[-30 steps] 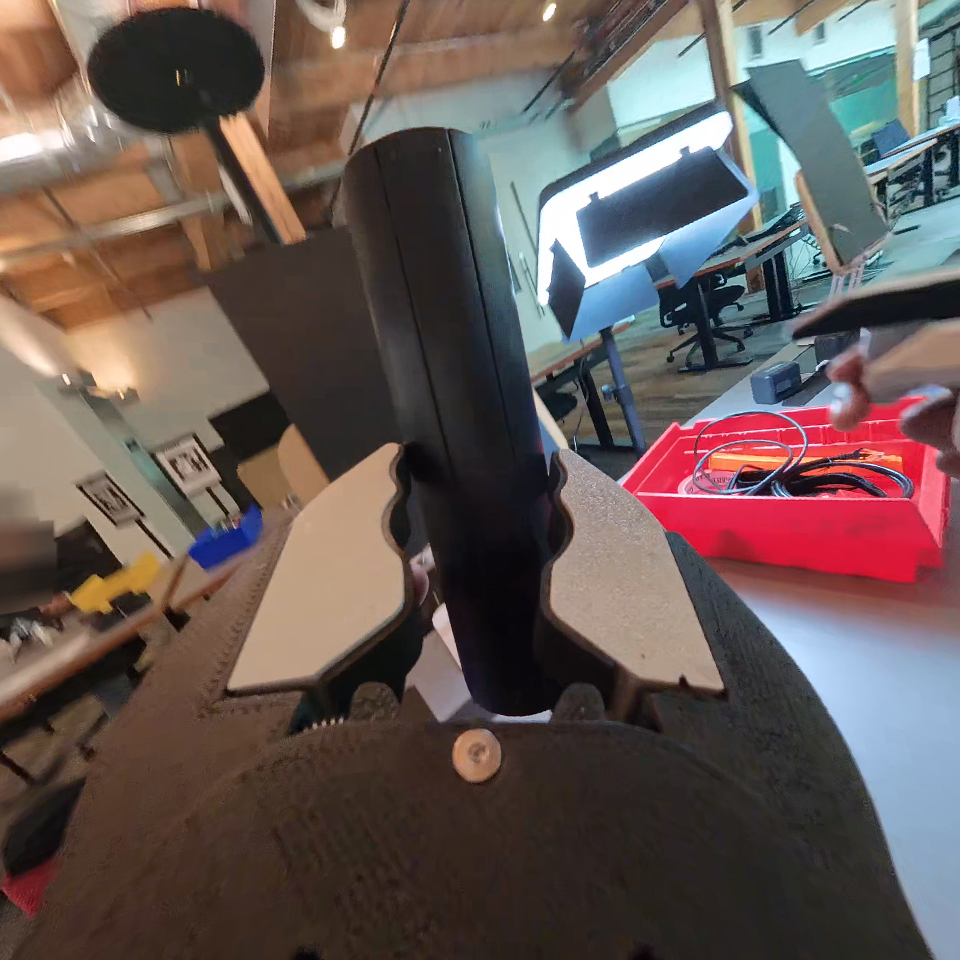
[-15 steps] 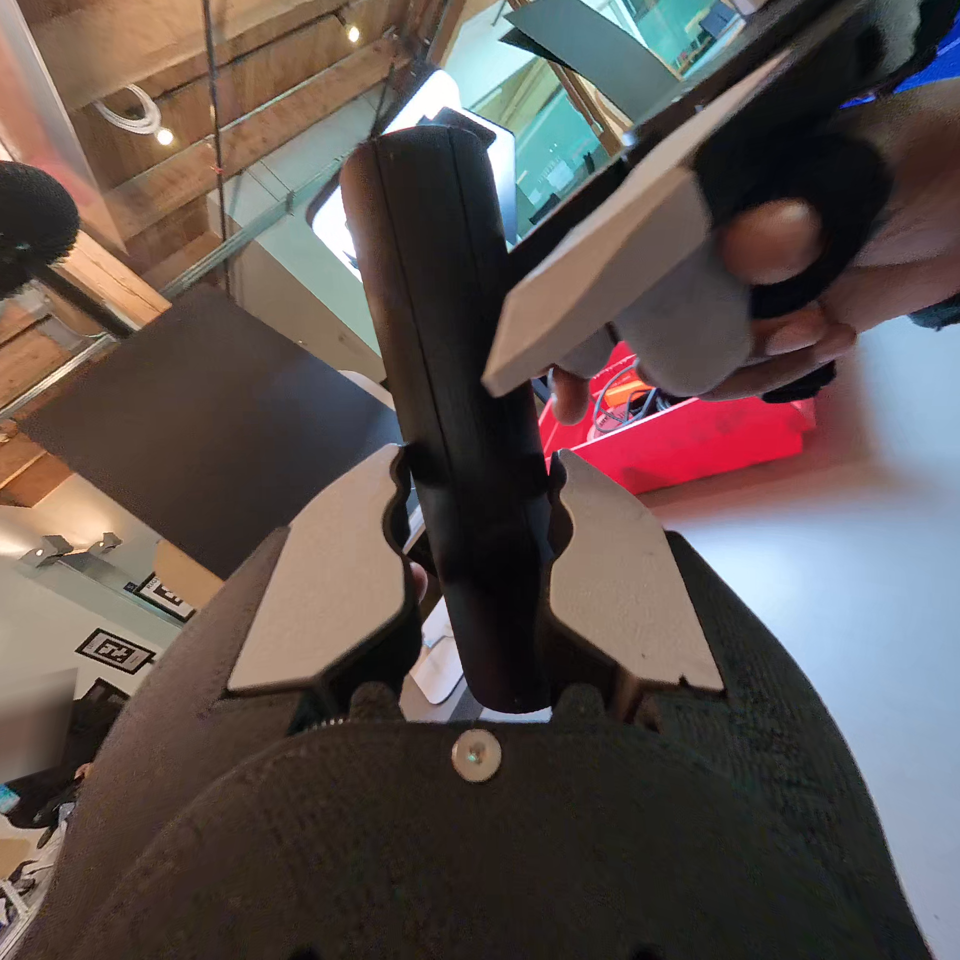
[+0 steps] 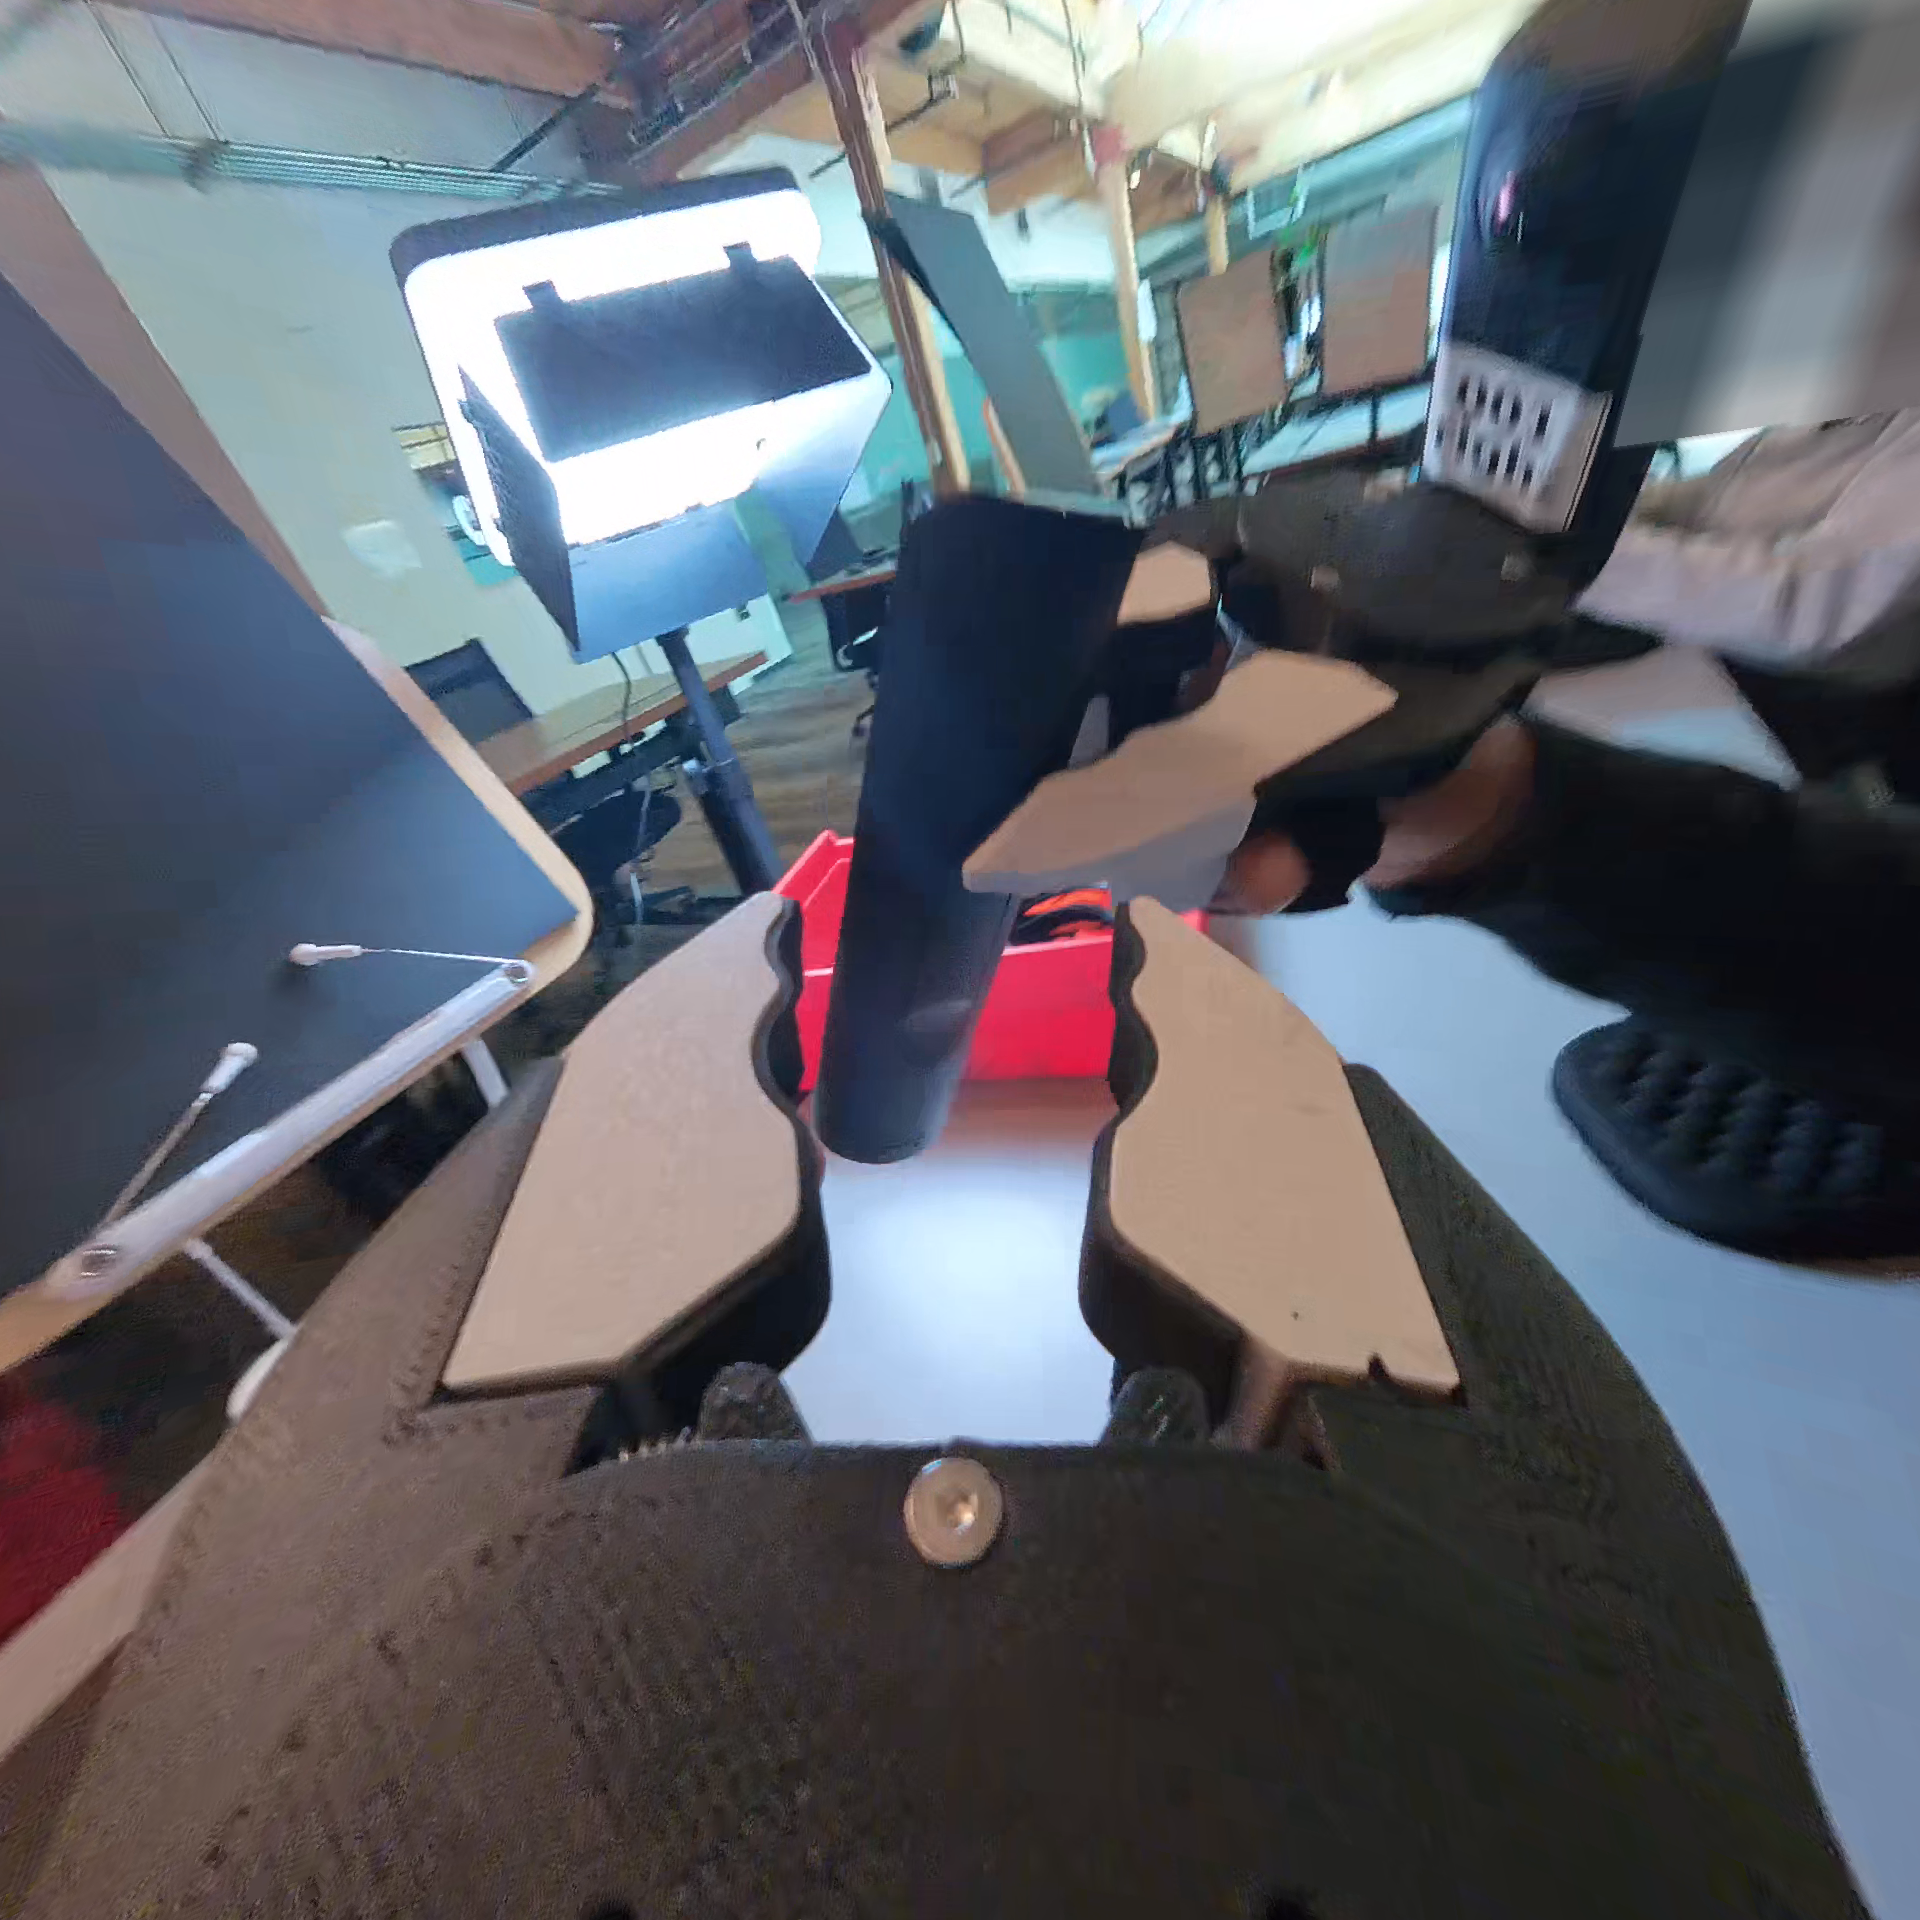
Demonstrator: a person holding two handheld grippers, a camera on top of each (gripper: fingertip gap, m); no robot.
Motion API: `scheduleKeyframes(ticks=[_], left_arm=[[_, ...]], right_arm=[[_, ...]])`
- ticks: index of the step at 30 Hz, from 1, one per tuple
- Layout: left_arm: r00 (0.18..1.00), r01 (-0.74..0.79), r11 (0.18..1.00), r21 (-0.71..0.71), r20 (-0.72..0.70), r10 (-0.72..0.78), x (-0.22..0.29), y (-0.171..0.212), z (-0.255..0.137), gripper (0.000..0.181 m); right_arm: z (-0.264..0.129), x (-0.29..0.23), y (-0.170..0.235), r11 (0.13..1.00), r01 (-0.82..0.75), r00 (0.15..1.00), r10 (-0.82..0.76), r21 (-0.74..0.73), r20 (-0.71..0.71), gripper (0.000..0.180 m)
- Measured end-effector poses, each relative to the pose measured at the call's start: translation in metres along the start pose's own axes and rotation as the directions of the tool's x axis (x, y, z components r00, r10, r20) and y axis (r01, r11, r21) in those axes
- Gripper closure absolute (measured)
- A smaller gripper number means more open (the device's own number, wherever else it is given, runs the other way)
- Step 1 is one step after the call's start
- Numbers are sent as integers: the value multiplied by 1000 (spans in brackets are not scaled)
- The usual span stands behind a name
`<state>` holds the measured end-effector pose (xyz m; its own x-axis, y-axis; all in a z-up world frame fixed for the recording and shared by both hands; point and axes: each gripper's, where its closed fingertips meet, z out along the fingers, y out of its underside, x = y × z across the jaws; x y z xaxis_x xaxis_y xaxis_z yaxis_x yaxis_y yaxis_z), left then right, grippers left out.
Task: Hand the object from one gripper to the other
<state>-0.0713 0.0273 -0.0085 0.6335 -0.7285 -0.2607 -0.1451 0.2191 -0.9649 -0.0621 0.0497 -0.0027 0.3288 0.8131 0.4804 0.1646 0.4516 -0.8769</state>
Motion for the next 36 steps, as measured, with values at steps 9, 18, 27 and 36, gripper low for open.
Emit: scheduleKeyframes(ticks=[9,18,27,36], left_arm=[[995,-27,998,51,96,22,0,-11,3,122],[978,-131,987,94,174,113,-2,-13,0,133],[968,226,906,357,23,-250,-33,-31,-27,134],[876,479,810,339,-121,-468,-52,-19,-28,134]], right_arm=[[16,-16,3,979,193,974,-200,-73,-110,155],[23,-24,-1,962,263,942,-273,-73,-197,154],[30,-15,29,945,288,933,-312,-153,-177,140],[30,-6,51,922,313,923,-352,-230,-154,153]])
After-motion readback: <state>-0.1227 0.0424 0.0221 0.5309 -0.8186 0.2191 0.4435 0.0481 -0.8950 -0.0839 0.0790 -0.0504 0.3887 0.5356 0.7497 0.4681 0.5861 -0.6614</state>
